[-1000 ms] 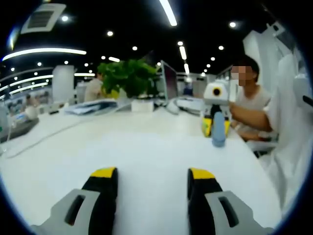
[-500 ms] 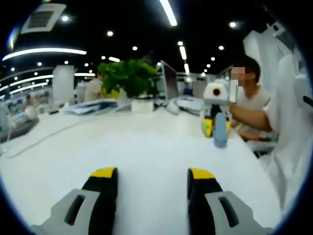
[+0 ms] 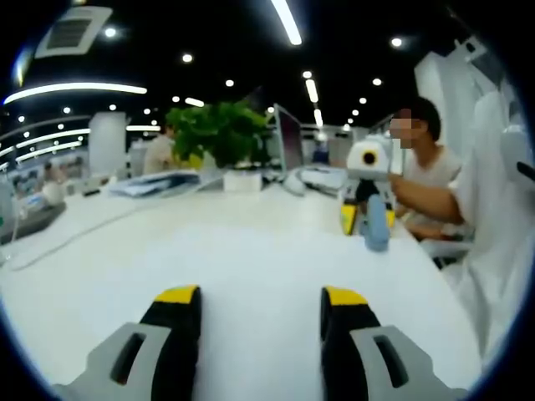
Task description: Pick up the paper insert the paper into the punch align the paper edges press the punch to punch holes
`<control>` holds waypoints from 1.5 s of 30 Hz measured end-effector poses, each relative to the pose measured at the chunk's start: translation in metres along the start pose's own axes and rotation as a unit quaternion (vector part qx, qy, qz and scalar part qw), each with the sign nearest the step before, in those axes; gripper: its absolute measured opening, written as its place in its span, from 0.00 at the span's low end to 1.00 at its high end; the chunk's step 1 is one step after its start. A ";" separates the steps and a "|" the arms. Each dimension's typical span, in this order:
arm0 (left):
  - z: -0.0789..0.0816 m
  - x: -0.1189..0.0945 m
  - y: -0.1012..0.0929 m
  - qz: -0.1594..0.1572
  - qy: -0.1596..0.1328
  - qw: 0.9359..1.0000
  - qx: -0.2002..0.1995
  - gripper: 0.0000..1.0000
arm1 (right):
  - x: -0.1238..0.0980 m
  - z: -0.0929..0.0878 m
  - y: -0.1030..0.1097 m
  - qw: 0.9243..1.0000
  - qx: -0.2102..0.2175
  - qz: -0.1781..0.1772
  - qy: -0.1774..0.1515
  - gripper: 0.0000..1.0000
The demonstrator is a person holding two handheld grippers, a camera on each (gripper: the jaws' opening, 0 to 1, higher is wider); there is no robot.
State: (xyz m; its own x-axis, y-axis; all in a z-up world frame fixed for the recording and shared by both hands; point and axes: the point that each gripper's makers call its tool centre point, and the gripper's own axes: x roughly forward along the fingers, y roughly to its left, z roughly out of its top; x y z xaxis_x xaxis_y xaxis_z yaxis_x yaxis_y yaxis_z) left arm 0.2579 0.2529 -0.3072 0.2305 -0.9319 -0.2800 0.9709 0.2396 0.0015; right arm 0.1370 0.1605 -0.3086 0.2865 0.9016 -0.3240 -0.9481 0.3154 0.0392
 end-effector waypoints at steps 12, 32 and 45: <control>0.020 -0.005 -0.003 -0.007 -0.040 0.999 -0.012 0.63 | -0.028 0.016 -0.004 0.994 0.035 -0.084 -0.051 0.48; 0.074 0.033 -0.091 -0.108 -0.078 0.991 0.026 0.64 | -0.091 0.022 -0.046 0.923 0.092 -0.362 -0.090 0.49; 0.064 0.076 -0.129 -0.134 -0.060 0.987 0.071 0.58 | -0.104 0.011 -0.057 0.880 0.107 -0.459 -0.058 0.52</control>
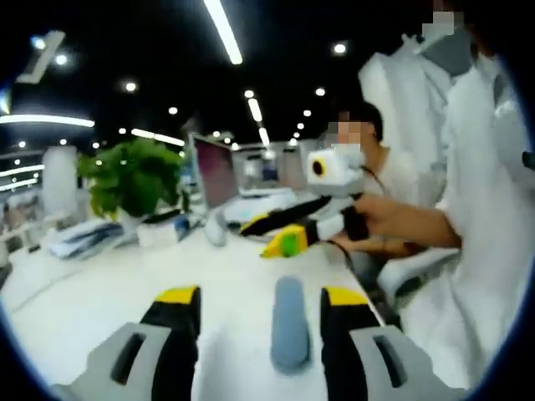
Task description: Pick up the paper insert the paper into the punch align the paper edges press the punch to punch holes
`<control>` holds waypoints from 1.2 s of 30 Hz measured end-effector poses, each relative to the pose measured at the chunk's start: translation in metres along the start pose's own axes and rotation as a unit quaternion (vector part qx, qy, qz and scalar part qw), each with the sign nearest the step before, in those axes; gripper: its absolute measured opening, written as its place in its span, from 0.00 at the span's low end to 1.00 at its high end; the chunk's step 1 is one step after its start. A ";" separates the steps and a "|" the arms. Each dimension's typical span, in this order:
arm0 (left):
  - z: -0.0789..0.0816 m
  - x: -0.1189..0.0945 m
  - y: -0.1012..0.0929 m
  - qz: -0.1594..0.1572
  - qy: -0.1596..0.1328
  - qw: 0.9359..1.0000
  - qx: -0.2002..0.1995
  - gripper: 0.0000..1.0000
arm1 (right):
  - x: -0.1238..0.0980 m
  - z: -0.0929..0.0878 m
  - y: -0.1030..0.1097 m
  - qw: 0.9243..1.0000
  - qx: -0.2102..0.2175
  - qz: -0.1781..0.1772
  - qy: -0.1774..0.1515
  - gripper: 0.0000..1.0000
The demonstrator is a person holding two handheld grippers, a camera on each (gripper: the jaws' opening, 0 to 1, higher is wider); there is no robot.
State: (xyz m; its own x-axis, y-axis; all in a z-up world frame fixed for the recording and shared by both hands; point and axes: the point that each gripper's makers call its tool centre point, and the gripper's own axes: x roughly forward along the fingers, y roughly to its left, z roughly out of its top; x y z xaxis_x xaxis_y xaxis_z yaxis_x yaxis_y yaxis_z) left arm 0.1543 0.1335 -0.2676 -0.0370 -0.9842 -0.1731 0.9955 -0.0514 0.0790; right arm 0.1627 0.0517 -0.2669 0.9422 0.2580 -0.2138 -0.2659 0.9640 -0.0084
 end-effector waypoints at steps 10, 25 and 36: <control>-0.007 0.007 -0.005 -0.012 -0.003 0.999 -0.030 0.58 | 0.003 -0.025 0.012 0.998 -0.010 -0.051 0.028 0.52; -0.016 0.011 -0.009 -0.015 0.011 1.000 -0.021 0.52 | 0.011 -0.028 0.039 0.997 -0.044 -0.045 0.045 0.48; -0.023 0.014 -0.014 -0.016 0.027 0.999 -0.006 0.38 | 0.007 -0.026 0.030 0.997 -0.028 -0.055 0.038 0.50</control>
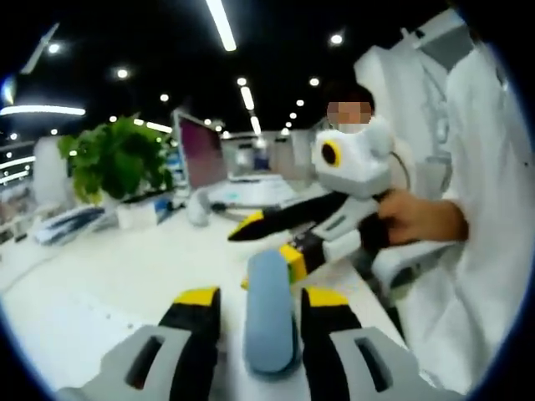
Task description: Pick up the paper insert the paper into the punch align the paper edges press the punch to punch holes
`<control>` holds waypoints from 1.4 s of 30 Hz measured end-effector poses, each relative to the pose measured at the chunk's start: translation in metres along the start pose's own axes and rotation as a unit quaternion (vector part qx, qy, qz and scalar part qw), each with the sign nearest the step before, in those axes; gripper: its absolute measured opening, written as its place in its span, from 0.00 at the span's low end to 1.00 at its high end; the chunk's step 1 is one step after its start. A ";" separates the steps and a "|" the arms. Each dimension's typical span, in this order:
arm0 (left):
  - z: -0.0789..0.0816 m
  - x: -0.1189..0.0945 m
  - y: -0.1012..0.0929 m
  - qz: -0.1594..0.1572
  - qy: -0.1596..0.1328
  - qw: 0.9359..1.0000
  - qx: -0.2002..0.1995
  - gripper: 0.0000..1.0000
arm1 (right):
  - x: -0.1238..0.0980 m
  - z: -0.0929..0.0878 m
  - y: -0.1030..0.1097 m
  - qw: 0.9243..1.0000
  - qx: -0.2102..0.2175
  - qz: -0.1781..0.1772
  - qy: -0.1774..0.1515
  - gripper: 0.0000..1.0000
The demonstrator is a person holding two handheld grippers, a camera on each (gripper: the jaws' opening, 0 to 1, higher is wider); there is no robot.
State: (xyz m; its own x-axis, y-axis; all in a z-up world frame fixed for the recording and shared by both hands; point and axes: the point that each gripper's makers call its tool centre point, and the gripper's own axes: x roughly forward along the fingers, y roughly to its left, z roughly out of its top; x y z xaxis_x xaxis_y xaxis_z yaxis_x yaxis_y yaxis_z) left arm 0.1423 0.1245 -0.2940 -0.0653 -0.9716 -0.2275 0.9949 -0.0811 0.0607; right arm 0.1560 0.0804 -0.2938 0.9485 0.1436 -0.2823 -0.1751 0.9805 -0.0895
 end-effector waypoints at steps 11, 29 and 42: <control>-0.001 0.000 -0.004 -0.006 0.000 1.000 -0.009 0.31 | -0.006 0.012 0.000 0.999 0.030 0.016 -0.017 0.39; -0.003 0.000 -0.005 -0.007 0.005 1.000 -0.013 0.25 | -0.004 0.073 0.055 0.992 -0.012 0.096 -0.087 0.20; -0.003 0.000 -0.004 -0.007 0.005 1.000 -0.014 0.25 | 0.006 0.060 0.083 0.987 -0.056 0.111 -0.101 0.05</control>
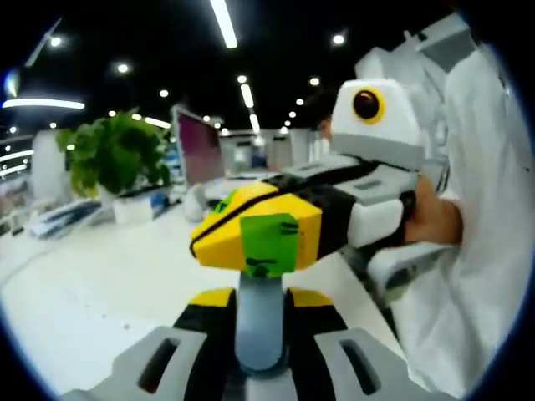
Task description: Pick up the paper insert the paper into the punch align the paper edges press the punch to punch holes
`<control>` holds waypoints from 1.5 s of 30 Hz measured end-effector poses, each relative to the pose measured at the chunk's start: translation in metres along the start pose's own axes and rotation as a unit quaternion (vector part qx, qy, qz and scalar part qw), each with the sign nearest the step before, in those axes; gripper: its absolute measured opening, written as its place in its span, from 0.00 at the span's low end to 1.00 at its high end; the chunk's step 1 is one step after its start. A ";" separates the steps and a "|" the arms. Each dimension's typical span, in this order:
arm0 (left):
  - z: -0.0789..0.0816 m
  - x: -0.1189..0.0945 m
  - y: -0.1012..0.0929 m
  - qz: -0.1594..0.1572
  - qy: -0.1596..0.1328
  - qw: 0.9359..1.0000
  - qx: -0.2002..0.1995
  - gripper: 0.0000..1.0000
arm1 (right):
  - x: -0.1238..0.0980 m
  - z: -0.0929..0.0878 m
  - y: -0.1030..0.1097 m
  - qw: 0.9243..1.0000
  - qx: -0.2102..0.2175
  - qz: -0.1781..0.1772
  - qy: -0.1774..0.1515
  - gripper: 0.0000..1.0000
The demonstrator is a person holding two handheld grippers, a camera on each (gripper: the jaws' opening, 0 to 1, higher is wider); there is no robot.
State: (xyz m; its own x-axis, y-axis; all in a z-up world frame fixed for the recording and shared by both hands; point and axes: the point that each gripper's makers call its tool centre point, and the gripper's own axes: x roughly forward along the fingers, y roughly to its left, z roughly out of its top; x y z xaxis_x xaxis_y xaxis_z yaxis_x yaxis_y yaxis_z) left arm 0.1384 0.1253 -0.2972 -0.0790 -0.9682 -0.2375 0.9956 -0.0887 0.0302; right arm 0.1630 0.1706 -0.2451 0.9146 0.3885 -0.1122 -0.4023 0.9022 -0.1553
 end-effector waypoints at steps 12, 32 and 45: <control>-0.001 0.000 0.000 0.000 0.002 1.000 -0.002 0.25 | -0.004 -0.009 -0.010 0.999 0.006 -0.039 -0.020 0.03; -0.002 0.001 -0.001 -0.003 0.005 1.000 -0.003 0.25 | -0.008 -0.036 -0.021 0.982 0.177 -0.045 -0.038 0.02; -0.002 0.001 -0.001 -0.003 0.005 1.000 -0.006 0.25 | -0.005 -0.008 -0.014 0.989 0.140 -0.026 -0.045 0.04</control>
State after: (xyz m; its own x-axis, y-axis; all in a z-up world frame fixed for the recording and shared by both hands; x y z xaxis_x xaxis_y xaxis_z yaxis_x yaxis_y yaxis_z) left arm 0.1373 0.1251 -0.2996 -0.0847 -0.9654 -0.2465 0.9956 -0.0917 0.0170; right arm 0.1640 0.1550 -0.2506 0.9387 0.3439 -0.0225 -0.3389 0.9330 0.1212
